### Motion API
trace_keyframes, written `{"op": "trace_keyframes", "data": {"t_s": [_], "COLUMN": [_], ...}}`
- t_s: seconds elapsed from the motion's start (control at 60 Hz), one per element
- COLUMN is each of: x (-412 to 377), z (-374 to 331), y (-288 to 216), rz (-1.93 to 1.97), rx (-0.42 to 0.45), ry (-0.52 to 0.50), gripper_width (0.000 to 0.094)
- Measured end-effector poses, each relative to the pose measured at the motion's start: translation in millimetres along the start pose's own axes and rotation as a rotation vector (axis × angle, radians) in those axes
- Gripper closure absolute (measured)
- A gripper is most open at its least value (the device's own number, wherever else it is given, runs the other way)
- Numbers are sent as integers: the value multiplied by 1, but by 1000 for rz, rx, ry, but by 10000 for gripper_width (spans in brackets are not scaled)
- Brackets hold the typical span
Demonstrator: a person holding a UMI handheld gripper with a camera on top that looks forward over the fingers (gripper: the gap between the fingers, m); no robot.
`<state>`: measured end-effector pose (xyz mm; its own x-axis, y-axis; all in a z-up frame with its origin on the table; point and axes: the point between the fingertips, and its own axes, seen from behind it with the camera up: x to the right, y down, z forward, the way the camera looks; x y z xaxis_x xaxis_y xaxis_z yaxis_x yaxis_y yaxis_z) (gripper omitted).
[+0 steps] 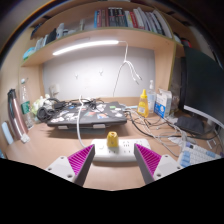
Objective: Unplug charger
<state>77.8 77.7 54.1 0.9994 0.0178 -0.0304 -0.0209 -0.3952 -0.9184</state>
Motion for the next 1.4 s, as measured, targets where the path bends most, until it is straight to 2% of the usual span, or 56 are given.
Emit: {"op": "trace_keyframes", "data": {"t_s": [0.233, 0.3, 0.317, 0.383, 0.417, 0.483, 0.583, 0.7, 0.75, 0.85, 0.933, 1.0, 1.05, 1.117, 1.2, 1.283, 1.3, 1.317, 1.4], "x": [-1, 4, 5, 6, -4, -2, -2, -3, -6, 14, 19, 27, 36, 52, 74, 107, 113, 118, 136], "z": [62, 71, 73, 78, 79, 81, 79, 78, 68, 10, -45, -73, -83, -86, -66, -34, -28, -21, 3], "y": [-7, -6, -5, -2, -4, -4, -8, -14, -36, -149, -217, -238, -235, -221, -177, -118, -105, -92, -31], "rz": [-19, -6, -5, -10, -5, -1, -22, -47, -44, -28, -75, -137, -170, -190, -187, -154, -140, -124, -47], "rx": [-9, -14, -15, -30, -24, -28, -4, 21, 71, 307, 424, 459, 459, 410, 321, 161, 126, 88, -77], "ry": [48, 65, 69, 72, 38, 56, 58, 50, 41, 83, 81, 102, 126, 148, 161, 186, 188, 186, 146], "gripper_width": [147, 207, 181, 482, 637, 652, 731, 749, 748, 750, 750, 752, 750, 750, 750, 750, 709, 751, 749]}}
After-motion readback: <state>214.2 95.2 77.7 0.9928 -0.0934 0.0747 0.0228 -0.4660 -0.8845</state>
